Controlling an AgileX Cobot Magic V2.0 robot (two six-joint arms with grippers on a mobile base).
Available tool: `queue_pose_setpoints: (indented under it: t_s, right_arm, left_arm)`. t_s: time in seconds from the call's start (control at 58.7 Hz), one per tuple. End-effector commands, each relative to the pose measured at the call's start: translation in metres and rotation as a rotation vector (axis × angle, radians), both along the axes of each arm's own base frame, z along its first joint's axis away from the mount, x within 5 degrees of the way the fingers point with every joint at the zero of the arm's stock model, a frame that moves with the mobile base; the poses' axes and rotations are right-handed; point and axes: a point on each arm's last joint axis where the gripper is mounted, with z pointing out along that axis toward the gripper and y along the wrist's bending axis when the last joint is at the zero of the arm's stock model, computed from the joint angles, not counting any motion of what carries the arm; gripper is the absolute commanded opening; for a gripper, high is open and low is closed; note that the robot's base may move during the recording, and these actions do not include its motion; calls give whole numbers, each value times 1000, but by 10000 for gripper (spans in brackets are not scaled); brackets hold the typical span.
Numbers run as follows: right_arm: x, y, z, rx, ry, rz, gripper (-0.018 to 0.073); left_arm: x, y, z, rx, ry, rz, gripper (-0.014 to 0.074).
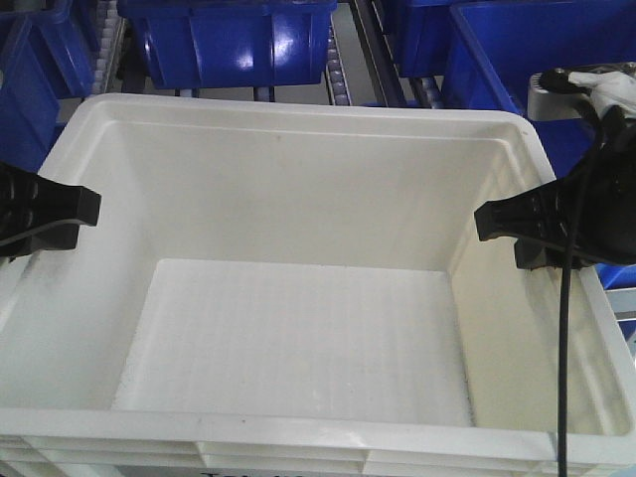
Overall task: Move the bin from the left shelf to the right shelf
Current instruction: 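Carry the crate with both grippers up to the other blue-bin shelf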
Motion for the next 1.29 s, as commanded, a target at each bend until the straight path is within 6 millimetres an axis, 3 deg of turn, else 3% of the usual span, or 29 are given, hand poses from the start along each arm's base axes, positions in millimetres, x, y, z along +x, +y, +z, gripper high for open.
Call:
queue_pose_setpoints:
  t_s: [0.0,1.278]
  right_arm:
    - [-3,-6,20,-17,-116,26,13]
    - [-3,-6,20,-17,-116,26,13]
  left_arm:
    - [-1,1,23,-21,-166,-16,-6]
    - [-1,1,23,-21,-166,-16,-6]
